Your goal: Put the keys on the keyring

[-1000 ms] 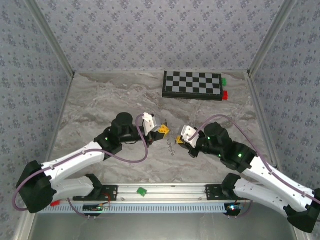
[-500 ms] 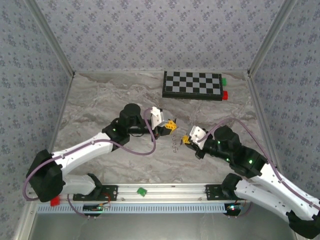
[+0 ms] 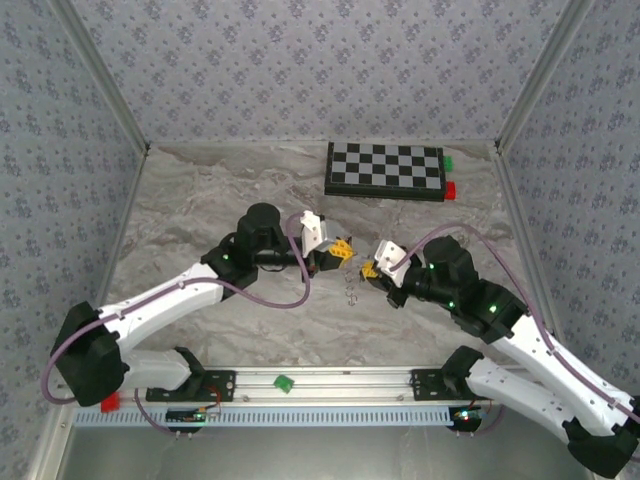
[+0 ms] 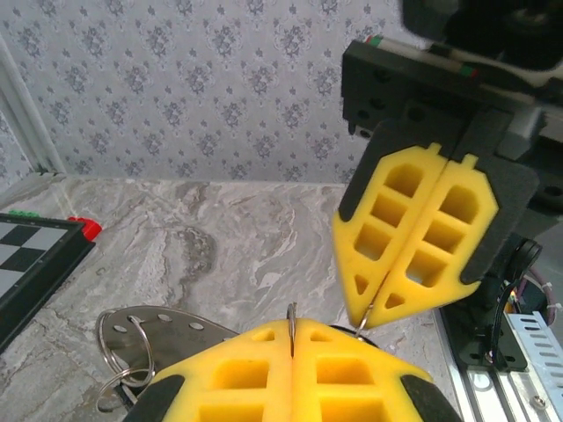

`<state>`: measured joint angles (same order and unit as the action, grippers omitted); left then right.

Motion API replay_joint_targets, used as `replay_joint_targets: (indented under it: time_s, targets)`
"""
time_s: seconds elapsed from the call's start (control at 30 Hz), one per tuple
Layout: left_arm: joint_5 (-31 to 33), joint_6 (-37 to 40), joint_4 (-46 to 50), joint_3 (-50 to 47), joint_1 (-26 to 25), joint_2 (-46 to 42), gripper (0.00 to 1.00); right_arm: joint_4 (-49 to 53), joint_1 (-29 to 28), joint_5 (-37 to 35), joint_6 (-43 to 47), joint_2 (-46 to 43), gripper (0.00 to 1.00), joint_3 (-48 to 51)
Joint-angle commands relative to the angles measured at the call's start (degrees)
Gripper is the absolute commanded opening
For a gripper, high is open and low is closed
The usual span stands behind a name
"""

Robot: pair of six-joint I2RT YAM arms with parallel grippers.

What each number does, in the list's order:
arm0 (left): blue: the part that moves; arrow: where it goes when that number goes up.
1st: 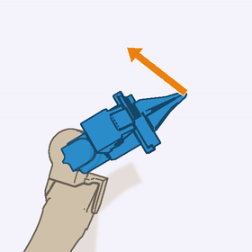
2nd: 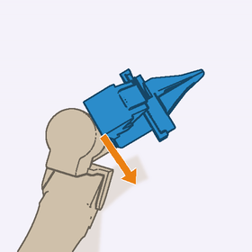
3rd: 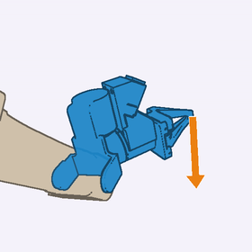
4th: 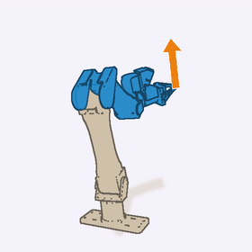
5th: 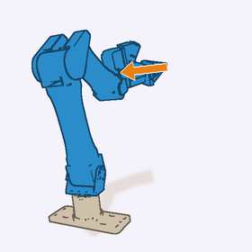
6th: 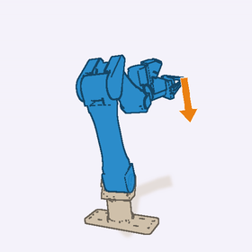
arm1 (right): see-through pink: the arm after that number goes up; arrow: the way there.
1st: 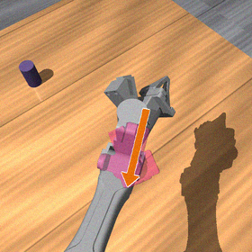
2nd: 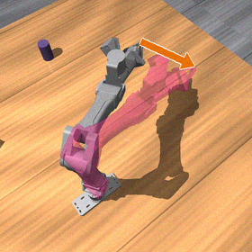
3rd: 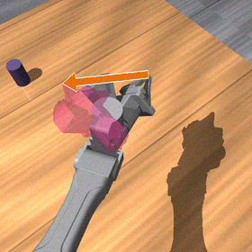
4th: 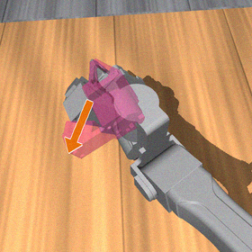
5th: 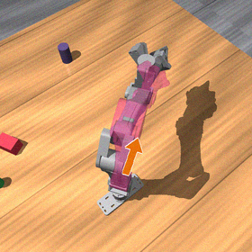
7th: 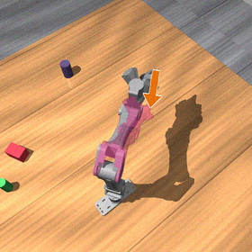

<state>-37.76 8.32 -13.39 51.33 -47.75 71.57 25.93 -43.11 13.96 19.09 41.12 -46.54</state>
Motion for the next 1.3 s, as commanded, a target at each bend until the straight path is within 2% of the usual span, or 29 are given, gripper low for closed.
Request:
replay_joint_targets:
  time_s: [0.0,0.47,0.97,1.27]
  targets:
    - [0.4,-0.3,-3.1,-1.9,-1.0,-2.3,0.0,-0.4,0.7,4.6,0.5,-0.2,0.0,-2.3]
    - [1.7,1.1,-1.7,-2.2,-2.6,-2.3,0.0,-2.5,4.9,8.1,-0.1,-0.5,0.0,-1.0]
    - [1.4,1.0,-1.7,-2.2,-2.9,-2.3,0.0,-3.0,5.4,9.4,-0.1,-1.3,0.0,-0.1]
    - [1.5,1.1,-1.5,-2.1,-3.0,-2.4,0.0,-2.8,5.4,7.3,0.4,-1.1,0.0,0.2]
